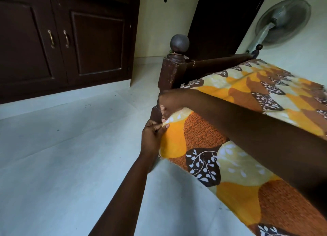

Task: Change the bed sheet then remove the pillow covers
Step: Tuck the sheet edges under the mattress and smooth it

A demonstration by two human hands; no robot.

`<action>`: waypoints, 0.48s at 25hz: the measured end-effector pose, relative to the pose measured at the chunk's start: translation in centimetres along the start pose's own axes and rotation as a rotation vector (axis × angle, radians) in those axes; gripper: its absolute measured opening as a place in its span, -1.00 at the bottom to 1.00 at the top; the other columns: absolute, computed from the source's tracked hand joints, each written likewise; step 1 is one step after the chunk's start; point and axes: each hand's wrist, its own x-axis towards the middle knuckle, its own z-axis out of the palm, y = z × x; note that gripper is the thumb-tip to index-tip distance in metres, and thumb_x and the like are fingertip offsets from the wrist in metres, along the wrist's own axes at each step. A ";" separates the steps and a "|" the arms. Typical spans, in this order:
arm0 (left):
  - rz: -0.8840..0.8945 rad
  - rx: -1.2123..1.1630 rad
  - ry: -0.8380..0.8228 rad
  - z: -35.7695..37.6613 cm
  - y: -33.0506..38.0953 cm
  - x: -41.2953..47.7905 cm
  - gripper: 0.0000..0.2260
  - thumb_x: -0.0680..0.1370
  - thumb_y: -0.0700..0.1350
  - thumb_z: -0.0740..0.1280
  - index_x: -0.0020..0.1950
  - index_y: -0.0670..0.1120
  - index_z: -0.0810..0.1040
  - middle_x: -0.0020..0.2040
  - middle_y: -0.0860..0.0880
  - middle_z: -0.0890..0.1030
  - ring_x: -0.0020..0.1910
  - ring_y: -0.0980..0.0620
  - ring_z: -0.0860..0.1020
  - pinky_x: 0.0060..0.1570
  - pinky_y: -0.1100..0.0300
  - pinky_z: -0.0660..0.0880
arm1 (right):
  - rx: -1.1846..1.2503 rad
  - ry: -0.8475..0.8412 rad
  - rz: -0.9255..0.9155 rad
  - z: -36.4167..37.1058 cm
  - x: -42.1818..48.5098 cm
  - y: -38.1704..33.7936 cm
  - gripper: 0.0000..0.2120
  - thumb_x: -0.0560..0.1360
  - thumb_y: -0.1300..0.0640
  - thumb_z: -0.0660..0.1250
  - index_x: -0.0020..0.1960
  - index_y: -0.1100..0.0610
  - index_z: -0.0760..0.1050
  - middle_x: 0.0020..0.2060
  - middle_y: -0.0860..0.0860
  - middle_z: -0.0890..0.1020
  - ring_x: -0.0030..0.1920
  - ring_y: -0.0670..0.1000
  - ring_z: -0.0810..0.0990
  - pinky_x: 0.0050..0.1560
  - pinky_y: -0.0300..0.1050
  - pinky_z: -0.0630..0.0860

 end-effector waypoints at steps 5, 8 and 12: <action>-0.024 0.094 -0.091 -0.3 0.1 0.1 -0.74 0.54 -0.16 0.31 -0.23 -0.34 0.58 -0.33 0.06 0.35 -0.19 -0.01 0.37 -0.24 0.30 0.30 | 0.689 0.933 0.071 5.0 -6.2 -3.6 -0.86 0.52 0.13 0.31 -0.02 0.11 0.64 -0.09 -0.02 0.62 -0.10 -0.09 0.51 -0.11 -0.19 0.43; -0.085 0.130 -0.077 -0.6 0.3 0.0 -0.79 0.53 -0.09 0.34 -0.25 -0.17 0.56 -0.36 -0.01 0.48 -0.23 -0.12 0.47 -0.18 0.18 0.38 | 1.274 1.096 0.273 10.4 -10.2 -8.0 -0.88 0.53 0.14 0.30 -0.01 0.00 0.60 -0.06 -0.10 0.65 -0.03 -0.15 0.57 -0.03 -0.32 0.45; -0.183 0.108 0.054 -0.9 1.8 -2.9 -0.63 0.50 0.02 0.36 0.24 -0.10 0.44 -0.31 0.02 0.54 -0.27 -0.07 0.59 -0.07 0.06 0.54 | 1.705 1.212 0.559 16.5 -12.6 -11.9 -0.90 0.48 0.07 0.35 -0.04 -0.09 0.59 -0.06 -0.03 0.68 -0.04 -0.08 0.62 -0.05 -0.15 0.54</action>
